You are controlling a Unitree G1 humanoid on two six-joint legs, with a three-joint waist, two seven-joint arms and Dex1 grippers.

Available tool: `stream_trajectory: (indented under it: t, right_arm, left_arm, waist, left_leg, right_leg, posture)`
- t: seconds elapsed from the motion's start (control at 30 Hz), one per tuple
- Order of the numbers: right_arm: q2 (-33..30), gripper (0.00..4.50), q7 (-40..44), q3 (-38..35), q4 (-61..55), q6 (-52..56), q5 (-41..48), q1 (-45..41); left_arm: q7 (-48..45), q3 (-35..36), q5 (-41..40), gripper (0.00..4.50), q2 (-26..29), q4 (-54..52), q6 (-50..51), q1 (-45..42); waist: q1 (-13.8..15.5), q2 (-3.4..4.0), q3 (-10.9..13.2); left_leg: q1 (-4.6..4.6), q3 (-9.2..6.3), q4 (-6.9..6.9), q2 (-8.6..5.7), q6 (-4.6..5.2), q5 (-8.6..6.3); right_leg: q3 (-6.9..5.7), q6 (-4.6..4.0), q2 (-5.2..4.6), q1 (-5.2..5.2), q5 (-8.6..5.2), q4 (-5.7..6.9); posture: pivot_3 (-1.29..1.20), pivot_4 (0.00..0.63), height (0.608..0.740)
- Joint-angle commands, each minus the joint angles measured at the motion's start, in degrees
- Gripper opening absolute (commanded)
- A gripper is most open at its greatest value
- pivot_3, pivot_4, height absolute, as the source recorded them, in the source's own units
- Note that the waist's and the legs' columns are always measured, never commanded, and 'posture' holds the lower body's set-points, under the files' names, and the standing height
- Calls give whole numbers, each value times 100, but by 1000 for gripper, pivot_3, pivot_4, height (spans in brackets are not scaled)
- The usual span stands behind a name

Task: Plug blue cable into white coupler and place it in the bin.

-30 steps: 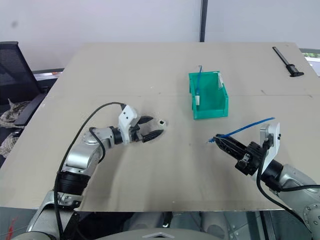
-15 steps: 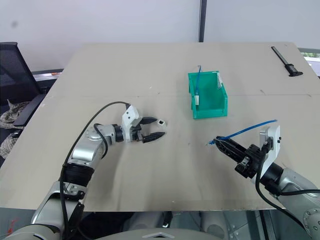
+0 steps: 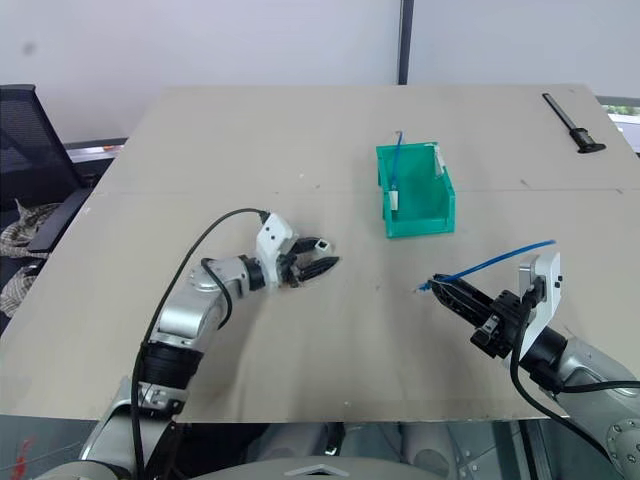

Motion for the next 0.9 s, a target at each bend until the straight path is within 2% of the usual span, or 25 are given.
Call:
stream_trajectory:
  t: [0.03,0.07,0.17,0.27,0.43,0.73,0.9]
  right_arm:
    - [-62,0,73,-131,-186,-80,4,-48]
    - [-68,0,75,-134,-180,-77,2,-57]
    - [-101,0,77,-127,-164,-83,-70,-115]
    - [-193,0,90,-32,-190,-93,-262,-362]
    - [-536,0,377,806,-149,23,-1204,-1346]
    - [-647,0,1451,2568,788,92,-2838,-3368]
    - [-581,0,1849,3129,1220,86,-3456,-3727]
  left_arm:
    - [278,-6,107,696,-60,-340,98,76]
    - [286,-6,96,565,-71,-364,107,89]
    - [-239,38,-339,564,-27,-437,186,98]
    - [-1452,-194,-692,564,337,-429,136,-10]
    - [-2644,-841,-337,564,519,305,-652,-665]
    - [-3322,-1713,541,564,-162,1797,-2447,-1660]
    - [-3383,-1747,704,564,-324,2234,-2975,-1787]
  waist:
    - [4,0,0]
    - [6,0,-1]
    - [3,0,-1]
    - [-12,0,-1]
    - [1,1,-1]
    - [-13,-5,1]
    - [-24,-5,0]
  left_leg:
    - [0,0,0,0,0,0]
    - [1,0,0,0,0,0]
    - [2,1,0,0,0,0]
    - [1,1,1,0,0,0]
    - [2,3,2,1,0,0]
    - [-12,4,10,-1,0,1]
    - [-27,-1,10,0,0,0]
  right_leg:
    - [-1,0,0,0,0,0]
    - [-1,0,0,1,0,0]
    - [0,0,0,2,0,1]
    - [-2,0,2,1,0,1]
    - [-4,-1,5,2,0,2]
    - [-9,-2,2,-3,1,-6]
    - [-9,-2,0,-20,1,-5]
  posture:
    - [0,150,729]
    - [0,150,729]
    - [0,150,729]
    - [0,150,729]
    - [0,150,729]
    - [0,150,729]
    - [0,150,729]
